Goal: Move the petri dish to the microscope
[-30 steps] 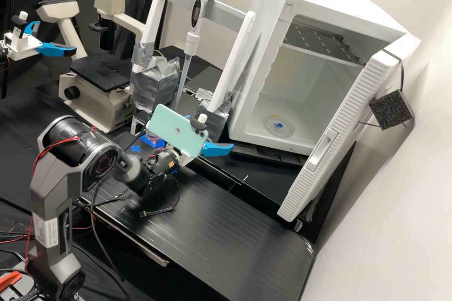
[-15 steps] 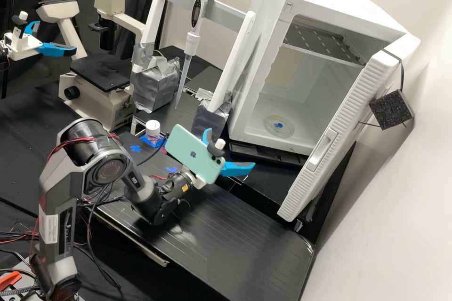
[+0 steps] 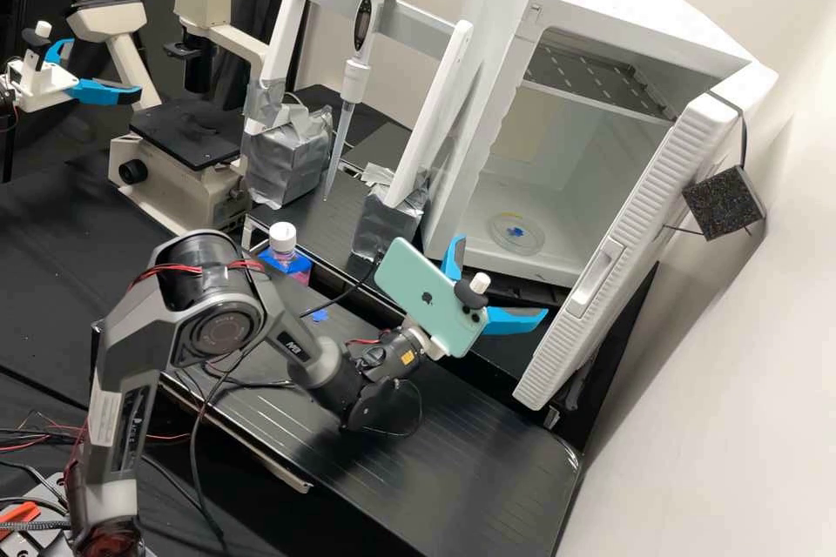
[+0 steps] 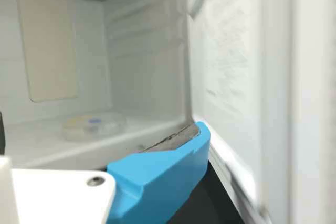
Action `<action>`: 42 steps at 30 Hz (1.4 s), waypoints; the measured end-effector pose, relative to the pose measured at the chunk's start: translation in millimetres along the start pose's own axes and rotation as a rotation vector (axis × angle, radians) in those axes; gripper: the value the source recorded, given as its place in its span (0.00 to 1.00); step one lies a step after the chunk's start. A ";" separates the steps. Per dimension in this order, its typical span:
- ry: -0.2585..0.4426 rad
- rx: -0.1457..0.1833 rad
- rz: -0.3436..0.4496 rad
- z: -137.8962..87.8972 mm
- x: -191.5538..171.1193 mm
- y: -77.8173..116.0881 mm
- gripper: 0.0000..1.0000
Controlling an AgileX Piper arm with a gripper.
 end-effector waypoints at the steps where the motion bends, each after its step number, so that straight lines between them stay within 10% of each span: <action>1: 0.008 0.000 -0.015 0.0 7.8 1.8 1.00; 10: 0.025 0.015 -0.096 7.1 54.7 10.7 1.00; 26: 0.119 -0.104 -0.196 2.6 106.0 4.0 1.00; 42: 0.128 -0.143 -0.275 5.1 132.8 -25.6 1.00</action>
